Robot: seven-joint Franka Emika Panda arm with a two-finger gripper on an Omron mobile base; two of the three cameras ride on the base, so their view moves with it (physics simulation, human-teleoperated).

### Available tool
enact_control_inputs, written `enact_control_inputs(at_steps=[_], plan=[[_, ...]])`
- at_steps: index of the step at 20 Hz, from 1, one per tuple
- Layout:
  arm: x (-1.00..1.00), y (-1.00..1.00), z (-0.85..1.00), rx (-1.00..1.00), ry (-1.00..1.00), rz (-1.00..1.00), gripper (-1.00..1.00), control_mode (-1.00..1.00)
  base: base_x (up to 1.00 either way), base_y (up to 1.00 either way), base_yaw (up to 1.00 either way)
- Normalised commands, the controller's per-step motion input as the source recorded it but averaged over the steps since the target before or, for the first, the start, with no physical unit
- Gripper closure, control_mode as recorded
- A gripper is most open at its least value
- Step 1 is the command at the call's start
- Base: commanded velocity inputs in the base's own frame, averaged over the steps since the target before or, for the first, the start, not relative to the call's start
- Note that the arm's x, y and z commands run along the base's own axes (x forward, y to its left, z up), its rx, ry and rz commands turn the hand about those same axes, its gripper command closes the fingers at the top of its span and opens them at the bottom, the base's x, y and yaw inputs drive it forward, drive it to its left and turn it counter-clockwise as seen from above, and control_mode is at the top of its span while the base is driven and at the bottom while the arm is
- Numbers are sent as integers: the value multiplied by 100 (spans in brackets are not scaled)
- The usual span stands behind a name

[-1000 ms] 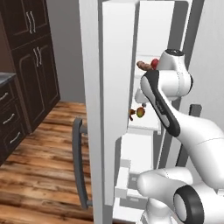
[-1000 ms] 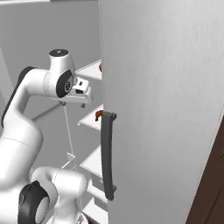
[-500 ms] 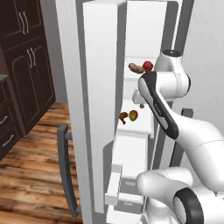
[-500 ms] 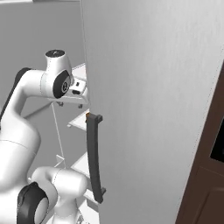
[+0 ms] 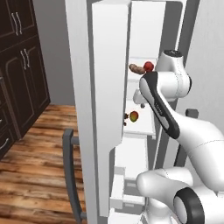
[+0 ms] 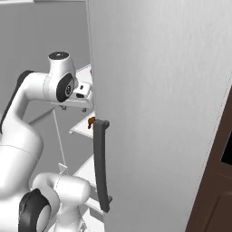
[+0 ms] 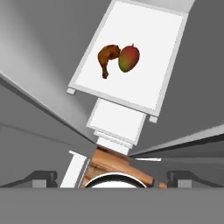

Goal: Take the potato and bell pepper from the highest rack and move them to the second highest rack where the mango and chicken drumstick are located, to maximize freezer space. Close the freezer door after rearranging.

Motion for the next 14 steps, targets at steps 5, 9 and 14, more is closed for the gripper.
enact_control_inputs(at_steps=[5,9,14], plan=[[0,0,0,0,0,0,-100,100,23,68,-12],[0,0,0,0,0,0,-100,100,15,14,-1],[5,0,0,0,1,0,-100,-100,0,0,0]])
